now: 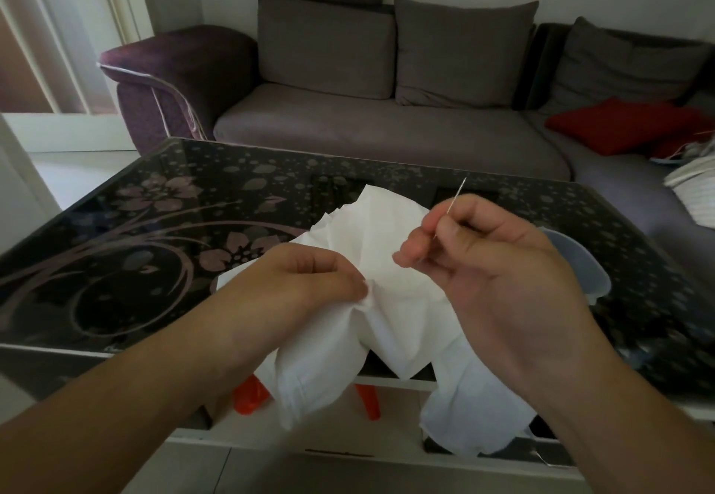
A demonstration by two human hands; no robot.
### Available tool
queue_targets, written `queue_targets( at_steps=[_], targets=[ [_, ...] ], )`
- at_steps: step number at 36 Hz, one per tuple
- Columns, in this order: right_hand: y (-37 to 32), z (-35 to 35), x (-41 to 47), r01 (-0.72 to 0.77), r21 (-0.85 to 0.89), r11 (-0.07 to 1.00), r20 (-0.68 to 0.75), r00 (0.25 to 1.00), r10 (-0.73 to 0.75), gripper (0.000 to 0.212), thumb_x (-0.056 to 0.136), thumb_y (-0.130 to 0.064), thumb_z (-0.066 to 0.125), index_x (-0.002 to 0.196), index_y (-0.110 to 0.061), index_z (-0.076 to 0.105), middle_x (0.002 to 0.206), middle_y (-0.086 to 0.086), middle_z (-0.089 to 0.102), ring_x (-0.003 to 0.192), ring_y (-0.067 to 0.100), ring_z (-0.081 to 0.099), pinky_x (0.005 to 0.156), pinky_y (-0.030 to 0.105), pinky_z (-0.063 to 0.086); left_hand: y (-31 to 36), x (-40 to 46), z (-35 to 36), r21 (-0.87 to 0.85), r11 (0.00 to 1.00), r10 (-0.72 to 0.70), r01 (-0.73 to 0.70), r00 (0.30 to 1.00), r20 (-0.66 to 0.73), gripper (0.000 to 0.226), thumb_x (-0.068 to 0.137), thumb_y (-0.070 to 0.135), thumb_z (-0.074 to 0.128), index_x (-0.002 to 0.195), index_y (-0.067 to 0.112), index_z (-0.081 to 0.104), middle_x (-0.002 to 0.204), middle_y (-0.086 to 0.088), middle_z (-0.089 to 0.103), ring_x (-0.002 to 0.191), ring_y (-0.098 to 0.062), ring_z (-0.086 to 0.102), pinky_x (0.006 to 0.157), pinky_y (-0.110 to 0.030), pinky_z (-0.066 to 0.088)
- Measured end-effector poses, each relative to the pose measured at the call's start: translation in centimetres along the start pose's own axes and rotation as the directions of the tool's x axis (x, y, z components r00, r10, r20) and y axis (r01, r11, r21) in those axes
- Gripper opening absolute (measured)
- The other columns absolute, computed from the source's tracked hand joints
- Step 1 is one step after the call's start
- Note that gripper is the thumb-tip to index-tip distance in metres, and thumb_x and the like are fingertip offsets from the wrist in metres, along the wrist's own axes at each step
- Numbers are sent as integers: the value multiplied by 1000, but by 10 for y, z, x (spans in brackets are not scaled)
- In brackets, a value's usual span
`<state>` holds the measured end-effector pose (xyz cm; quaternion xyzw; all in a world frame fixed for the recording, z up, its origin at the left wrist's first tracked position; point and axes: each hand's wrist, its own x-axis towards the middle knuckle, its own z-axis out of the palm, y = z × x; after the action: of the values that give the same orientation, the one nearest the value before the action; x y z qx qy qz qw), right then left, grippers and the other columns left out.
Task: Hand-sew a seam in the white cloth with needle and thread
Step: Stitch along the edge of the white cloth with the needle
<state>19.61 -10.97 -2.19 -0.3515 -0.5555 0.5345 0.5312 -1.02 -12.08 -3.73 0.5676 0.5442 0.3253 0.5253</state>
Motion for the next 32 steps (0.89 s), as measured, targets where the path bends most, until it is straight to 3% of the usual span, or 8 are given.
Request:
queue_targets(
  at_steps=[6, 10, 14, 19, 24, 27, 31, 32],
  targets=[
    [-6, -5, 0, -44, 89, 995, 39, 998, 41, 15, 92, -11, 54, 92, -4, 67, 66, 12, 38, 58, 23, 40, 65, 38, 54, -3, 1, 0, 17, 1000, -6, 7, 1000, -27, 15, 92, 28, 71, 88, 21, 83, 98, 3, 80, 102, -20, 74, 103, -49, 56],
    [-8, -4, 1, -37, -78, 996, 40, 998, 40, 24, 99, 0, 49, 88, -6, 70, 61, 7, 36, 54, 19, 33, 50, 31, 40, -3, 2, -3, 42, 999, -6, 8, 999, -48, 15, 91, 30, 70, 88, 23, 83, 99, 7, 79, 103, -18, 73, 102, -46, 56],
    [-11, -3, -2, -5, -412, 911, 44, 999, 26, 20, 97, -6, 62, 87, -19, 73, 57, -1, 44, 54, 14, 40, 53, 29, 42, -5, 4, -3, 110, 994, 31, -23, 997, -70, 16, 93, 31, 70, 83, 29, 81, 89, 12, 77, 95, -13, 72, 93, -38, 57],
    [-4, -1, -5, 94, -784, 614, 101, 995, -24, 18, 92, -19, 75, 90, -35, 66, 56, -11, 49, 54, 3, 50, 59, 15, 51, -12, 8, -1, 208, 976, 81, -62, 993, -82, 15, 96, 32, 70, 84, 34, 78, 83, 15, 77, 86, -7, 72, 85, -33, 55],
    [2, 1, -4, 21, -885, 465, 73, 993, 94, 12, 91, -37, 76, 100, -43, 69, 62, -34, 52, 65, -14, 52, 62, 12, 40, -13, 10, 3, 260, 962, 105, -82, 992, -75, 16, 97, 30, 68, 85, 36, 77, 82, 15, 76, 83, -7, 72, 83, -32, 54],
    [-1, 3, -4, -7, -905, 426, 64, 987, 151, 7, 92, -40, 74, 99, -43, 73, 56, -20, 48, 58, -1, 51, 61, 9, 31, -15, 10, 4, 280, 957, 100, -72, 991, -90, 15, 98, 30, 66, 86, 33, 76, 81, 15, 76, 81, -7, 71, 81, -30, 55],
    [0, 5, -5, -24, -933, 360, 44, 983, 179, 3, 94, -40, 72, 93, -41, 75, 94, -26, 63, 86, 0, 60, 82, 12, 46, -16, 11, 6, 302, 951, 102, -68, 990, -98, 15, 99, 30, 65, 88, 34, 75, 83, 18, 76, 83, -5, 71, 82, -28, 54],
    [0, 4, -5, -28, -934, 356, 39, 983, 180, 4, 94, -40, 71, 91, -41, 74, 94, -25, 63, 86, 0, 60, 79, 10, 44, -15, 12, 7, 309, 949, 105, -69, 989, -101, 15, 99, 30, 65, 88, 34, 75, 84, 18, 76, 83, -4, 71, 83, -28, 54]
  ],
)
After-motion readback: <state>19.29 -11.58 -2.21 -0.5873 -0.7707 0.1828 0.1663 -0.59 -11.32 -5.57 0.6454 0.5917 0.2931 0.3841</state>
